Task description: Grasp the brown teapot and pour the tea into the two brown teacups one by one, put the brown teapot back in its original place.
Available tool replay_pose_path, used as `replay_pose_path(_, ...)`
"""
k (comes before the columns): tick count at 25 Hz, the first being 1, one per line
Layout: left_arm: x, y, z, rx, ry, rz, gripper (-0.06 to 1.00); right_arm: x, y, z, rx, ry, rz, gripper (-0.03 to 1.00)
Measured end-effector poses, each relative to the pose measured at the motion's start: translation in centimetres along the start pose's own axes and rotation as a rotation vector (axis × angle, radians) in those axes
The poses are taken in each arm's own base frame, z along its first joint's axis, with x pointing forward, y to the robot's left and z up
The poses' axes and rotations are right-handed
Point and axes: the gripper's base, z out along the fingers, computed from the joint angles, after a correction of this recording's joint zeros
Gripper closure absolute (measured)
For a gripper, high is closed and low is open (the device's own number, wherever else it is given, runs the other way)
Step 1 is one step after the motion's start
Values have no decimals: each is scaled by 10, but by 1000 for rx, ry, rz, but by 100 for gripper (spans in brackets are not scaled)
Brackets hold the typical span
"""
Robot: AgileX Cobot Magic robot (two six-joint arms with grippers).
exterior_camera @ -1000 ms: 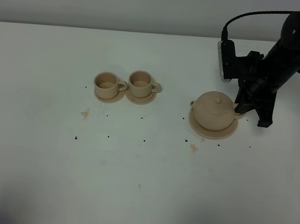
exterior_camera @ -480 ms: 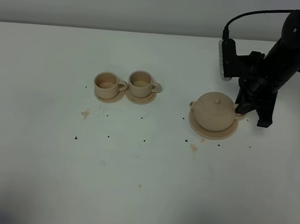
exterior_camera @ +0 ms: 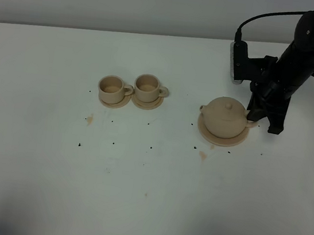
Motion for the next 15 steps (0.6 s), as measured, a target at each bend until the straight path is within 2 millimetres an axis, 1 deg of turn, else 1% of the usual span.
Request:
replay_pose_path(4, 0, 0, 0, 0, 0, 0, 62, 0, 0, 0, -1, 2, 2, 82)
replay_pose_path(6, 0, 0, 0, 0, 0, 0, 62, 0, 0, 0, -4, 3, 2, 78)
replay_pose_path(11, 0, 0, 0, 0, 0, 0, 62, 1, 1, 0, -9, 7, 0, 62)
replay_pose_path(13, 0, 0, 0, 0, 0, 0, 62, 1, 1, 0, -7, 13, -1, 58)
replay_pose_path(15, 0, 0, 0, 0, 0, 0, 62, 1, 1, -1, 1, 35, -22, 57)
